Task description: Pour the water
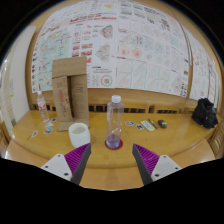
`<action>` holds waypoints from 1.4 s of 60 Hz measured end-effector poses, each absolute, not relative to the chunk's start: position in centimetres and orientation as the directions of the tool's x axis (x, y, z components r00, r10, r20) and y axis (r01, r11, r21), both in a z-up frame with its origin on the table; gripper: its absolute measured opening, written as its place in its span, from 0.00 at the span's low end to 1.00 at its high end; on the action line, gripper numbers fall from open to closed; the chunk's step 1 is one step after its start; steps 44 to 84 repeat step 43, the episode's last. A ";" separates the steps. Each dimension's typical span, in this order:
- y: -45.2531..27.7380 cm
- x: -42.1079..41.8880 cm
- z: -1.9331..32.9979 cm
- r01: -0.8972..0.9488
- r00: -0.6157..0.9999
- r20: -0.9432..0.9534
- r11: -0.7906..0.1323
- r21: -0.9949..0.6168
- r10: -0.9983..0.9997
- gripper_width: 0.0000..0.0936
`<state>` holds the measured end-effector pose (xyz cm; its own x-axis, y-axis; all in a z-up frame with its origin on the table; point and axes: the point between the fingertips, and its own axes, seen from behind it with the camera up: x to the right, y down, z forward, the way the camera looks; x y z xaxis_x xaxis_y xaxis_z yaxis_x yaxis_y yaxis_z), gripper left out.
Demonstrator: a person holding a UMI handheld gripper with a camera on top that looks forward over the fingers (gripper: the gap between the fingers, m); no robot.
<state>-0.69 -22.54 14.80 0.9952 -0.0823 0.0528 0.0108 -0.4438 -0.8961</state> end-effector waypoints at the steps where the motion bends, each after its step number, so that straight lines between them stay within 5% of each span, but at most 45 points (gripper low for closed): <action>1: -23.6 -0.9 15.1 0.011 0.995 0.055 -0.445 -0.895 -0.084 0.91; 30: -48.5 -6.1 20.3 0.011 0.989 0.078 -0.457 -0.890 -0.128 0.91; 84: -50.6 -5.8 21.9 0.035 0.986 0.105 -0.445 -0.895 -0.132 0.91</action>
